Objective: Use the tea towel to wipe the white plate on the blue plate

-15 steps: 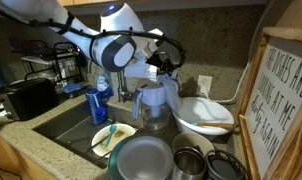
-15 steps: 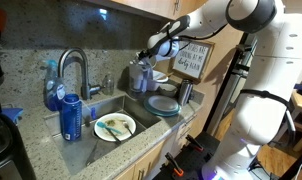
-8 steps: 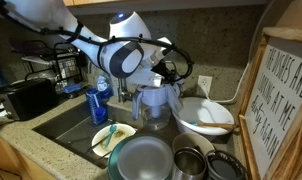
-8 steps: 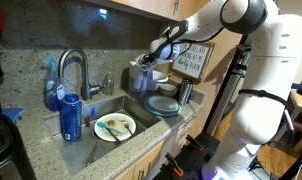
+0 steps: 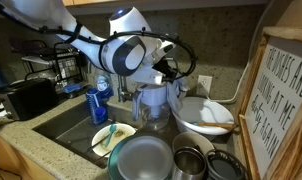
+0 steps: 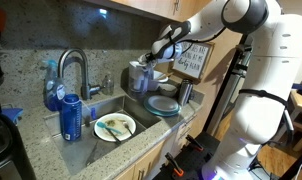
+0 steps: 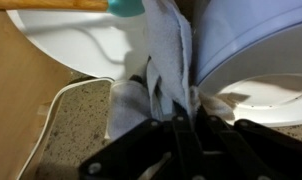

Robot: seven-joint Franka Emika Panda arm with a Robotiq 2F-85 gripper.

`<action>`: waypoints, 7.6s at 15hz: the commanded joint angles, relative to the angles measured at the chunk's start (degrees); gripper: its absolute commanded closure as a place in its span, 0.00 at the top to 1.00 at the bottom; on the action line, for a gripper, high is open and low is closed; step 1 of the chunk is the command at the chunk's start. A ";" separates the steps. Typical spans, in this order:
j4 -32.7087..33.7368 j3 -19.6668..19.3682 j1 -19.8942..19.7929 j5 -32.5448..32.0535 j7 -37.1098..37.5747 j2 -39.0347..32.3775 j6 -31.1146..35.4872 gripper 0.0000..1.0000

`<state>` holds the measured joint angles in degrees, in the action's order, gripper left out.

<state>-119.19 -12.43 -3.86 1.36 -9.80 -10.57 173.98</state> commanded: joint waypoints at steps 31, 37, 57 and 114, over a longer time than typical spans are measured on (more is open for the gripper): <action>-14.35 5.91 -2.54 -8.84 21.51 29.28 -46.86 0.04; -20.78 4.43 -5.01 -7.90 20.24 26.39 -39.12 0.04; -25.71 0.81 -7.49 1.24 16.09 11.13 -28.30 0.04; -21.14 2.46 -4.67 -1.39 26.30 9.22 -23.03 0.04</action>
<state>-139.65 -10.19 -8.14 -3.12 20.18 -4.61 154.72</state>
